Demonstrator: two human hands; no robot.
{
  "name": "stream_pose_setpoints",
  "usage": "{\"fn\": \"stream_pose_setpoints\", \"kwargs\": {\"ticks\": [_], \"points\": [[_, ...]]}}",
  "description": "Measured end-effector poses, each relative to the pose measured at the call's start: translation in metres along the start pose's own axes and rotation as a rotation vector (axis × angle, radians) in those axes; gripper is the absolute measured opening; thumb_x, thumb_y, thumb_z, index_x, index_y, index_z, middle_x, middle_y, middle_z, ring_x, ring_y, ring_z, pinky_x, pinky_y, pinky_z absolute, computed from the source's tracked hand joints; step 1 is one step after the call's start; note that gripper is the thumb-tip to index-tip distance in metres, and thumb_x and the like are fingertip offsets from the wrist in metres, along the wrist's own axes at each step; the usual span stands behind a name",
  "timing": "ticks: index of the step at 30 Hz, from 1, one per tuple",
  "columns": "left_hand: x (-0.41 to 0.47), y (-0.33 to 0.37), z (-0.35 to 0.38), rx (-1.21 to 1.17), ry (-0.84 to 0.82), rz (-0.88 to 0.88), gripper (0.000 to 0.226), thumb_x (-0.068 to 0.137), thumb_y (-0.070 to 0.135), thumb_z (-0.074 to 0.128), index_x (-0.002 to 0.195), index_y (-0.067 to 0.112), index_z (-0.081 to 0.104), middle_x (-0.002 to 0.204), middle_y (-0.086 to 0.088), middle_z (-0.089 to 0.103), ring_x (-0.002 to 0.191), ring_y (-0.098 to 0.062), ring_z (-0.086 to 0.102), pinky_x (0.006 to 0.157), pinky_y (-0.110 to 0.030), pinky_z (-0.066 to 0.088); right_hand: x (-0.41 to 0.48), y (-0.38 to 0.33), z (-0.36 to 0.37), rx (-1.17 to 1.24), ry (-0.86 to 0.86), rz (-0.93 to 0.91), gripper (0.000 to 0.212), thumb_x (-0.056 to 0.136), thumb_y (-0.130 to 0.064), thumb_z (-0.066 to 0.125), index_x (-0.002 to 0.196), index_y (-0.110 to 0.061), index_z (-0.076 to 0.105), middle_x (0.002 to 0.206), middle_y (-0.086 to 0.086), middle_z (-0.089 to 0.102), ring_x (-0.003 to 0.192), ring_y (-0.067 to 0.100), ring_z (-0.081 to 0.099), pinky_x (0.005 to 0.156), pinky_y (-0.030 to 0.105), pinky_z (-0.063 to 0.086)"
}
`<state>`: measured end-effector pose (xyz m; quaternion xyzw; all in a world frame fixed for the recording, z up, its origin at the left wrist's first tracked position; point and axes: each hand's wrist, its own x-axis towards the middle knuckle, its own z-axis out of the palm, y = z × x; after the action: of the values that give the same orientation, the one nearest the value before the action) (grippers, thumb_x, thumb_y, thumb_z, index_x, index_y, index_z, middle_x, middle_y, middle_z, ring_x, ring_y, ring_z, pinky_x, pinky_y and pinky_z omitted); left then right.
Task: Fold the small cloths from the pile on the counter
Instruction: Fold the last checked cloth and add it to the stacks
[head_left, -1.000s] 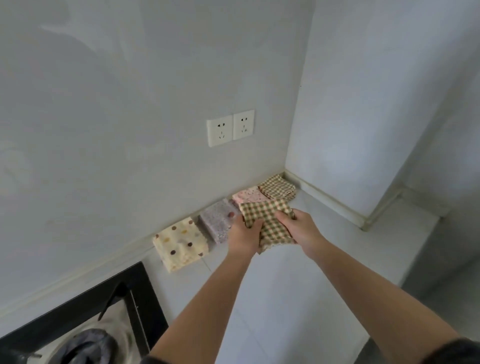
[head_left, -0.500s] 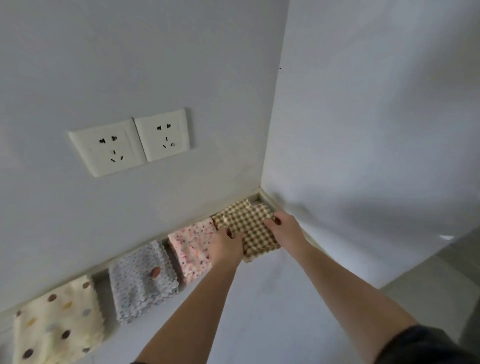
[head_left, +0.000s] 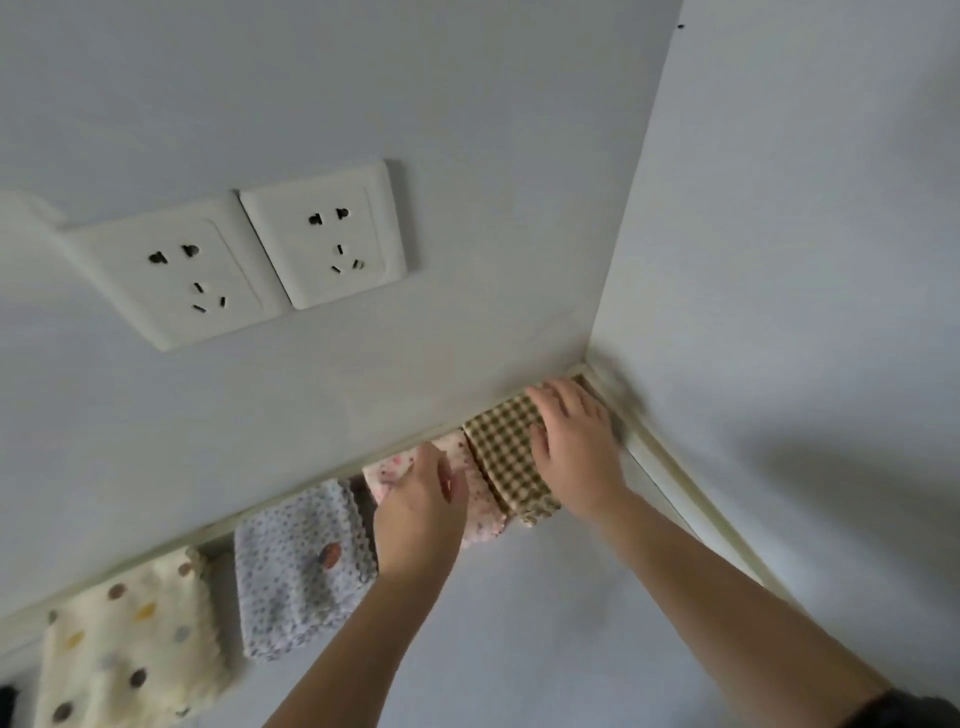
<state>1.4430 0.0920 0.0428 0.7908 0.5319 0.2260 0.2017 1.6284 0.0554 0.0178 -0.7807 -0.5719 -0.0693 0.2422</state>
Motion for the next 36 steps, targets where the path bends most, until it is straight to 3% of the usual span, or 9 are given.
{"fn": "stream_pose_setpoints", "kwargs": {"ticks": [2, 4, 5, 7, 14, 26, 30, 33, 36], "points": [[-0.014, -0.032, -0.007, 0.214, 0.048, 0.094, 0.020, 0.088, 0.034, 0.049, 0.093, 0.016, 0.057, 0.093, -0.004, 0.061, 0.090, -0.031, 0.061, 0.081, -0.043, 0.047, -0.004, -0.005, 0.003, -0.038, -0.156, -0.087, 0.042, 0.096, -0.031, 0.051, 0.137, -0.023, 0.051, 0.149, 0.008, 0.042, 0.140, 0.036, 0.034, 0.111, 0.060, 0.031], [-0.023, -0.059, -0.011, 0.406, -0.048, -0.004, 0.049, 0.088, 0.052, 0.034, 0.121, 0.022, 0.055, 0.134, -0.009, 0.052, 0.130, -0.035, 0.043, 0.111, -0.064, 0.012, -0.004, -0.005, 0.007, -0.089, -0.412, 0.017, 0.048, 0.100, -0.049, 0.034, 0.147, -0.038, 0.034, 0.163, 0.002, 0.014, 0.149, 0.037, 0.007, 0.113, 0.066, 0.013], [-0.025, -0.070, -0.015, 0.449, -0.065, -0.075, 0.059, 0.088, 0.059, 0.026, 0.133, 0.027, 0.048, 0.148, -0.009, 0.040, 0.142, -0.035, 0.027, 0.110, -0.063, -0.009, -0.004, -0.003, 0.010, -0.094, -0.505, 0.103, 0.051, 0.100, -0.055, 0.027, 0.149, -0.044, 0.025, 0.164, -0.002, 0.002, 0.149, 0.037, -0.002, 0.113, 0.066, 0.010], [-0.030, -0.088, -0.027, 0.481, -0.034, -0.207, 0.067, 0.089, 0.066, 0.017, 0.144, 0.032, 0.036, 0.159, -0.007, 0.023, 0.148, -0.033, 0.009, 0.105, -0.062, -0.021, -0.006, -0.003, 0.014, -0.071, -0.579, 0.209, 0.053, 0.099, -0.059, 0.021, 0.150, -0.048, 0.015, 0.164, -0.004, -0.009, 0.149, 0.038, -0.008, 0.114, 0.066, 0.012], [-0.050, -0.152, -0.073, 0.429, -0.055, -0.671, 0.071, 0.086, 0.074, 0.018, 0.149, 0.040, 0.021, 0.162, -0.004, 0.001, 0.147, -0.031, -0.009, 0.106, -0.075, 0.003, -0.013, -0.013, 0.028, -0.121, -0.543, 0.226, 0.054, 0.100, -0.055, 0.025, 0.151, -0.045, 0.015, 0.164, -0.001, -0.006, 0.149, 0.037, 0.006, 0.116, 0.054, 0.021], [-0.045, -0.133, -0.057, 0.260, -0.043, -0.601, 0.071, 0.092, 0.065, 0.024, 0.152, 0.031, 0.007, 0.161, -0.008, 0.002, 0.147, -0.033, -0.003, 0.108, -0.070, 0.008, -0.023, -0.048, 0.038, -0.110, -0.517, 0.235, 0.055, 0.099, -0.054, 0.029, 0.152, -0.041, 0.020, 0.164, 0.002, -0.003, 0.147, 0.039, 0.013, 0.115, 0.053, 0.024], [-0.050, -0.135, -0.071, 0.282, -0.052, -0.554, 0.073, 0.092, 0.065, 0.023, 0.153, 0.027, 0.010, 0.162, -0.007, 0.001, 0.148, -0.030, 0.000, 0.112, -0.065, 0.012, -0.018, -0.055, 0.029, -0.139, -0.594, 0.247, 0.058, 0.097, -0.062, 0.019, 0.152, -0.045, 0.012, 0.163, 0.001, -0.013, 0.148, 0.039, -0.006, 0.116, 0.064, 0.006], [-0.061, -0.159, -0.088, 0.420, 0.009, -0.531, 0.074, 0.088, 0.070, 0.019, 0.152, 0.034, 0.011, 0.162, -0.003, -0.001, 0.149, -0.029, -0.003, 0.111, -0.067, 0.003, -0.016, -0.061, 0.019, -0.212, -0.505, 0.162, 0.065, 0.091, -0.071, 0.007, 0.151, -0.046, 0.003, 0.162, 0.003, -0.018, 0.145, 0.038, -0.023, 0.109, 0.066, -0.013], [-0.068, -0.175, -0.089, 0.407, -0.048, -0.616, 0.074, 0.084, 0.077, 0.018, 0.149, 0.044, 0.004, 0.161, -0.002, -0.005, 0.147, -0.030, -0.010, 0.106, -0.073, 0.008, -0.019, -0.074, 0.020, -0.168, -0.527, 0.048, 0.069, 0.084, -0.076, -0.004, 0.149, -0.051, -0.005, 0.162, 0.002, -0.019, 0.145, 0.037, -0.024, 0.112, 0.067, -0.011]]}}
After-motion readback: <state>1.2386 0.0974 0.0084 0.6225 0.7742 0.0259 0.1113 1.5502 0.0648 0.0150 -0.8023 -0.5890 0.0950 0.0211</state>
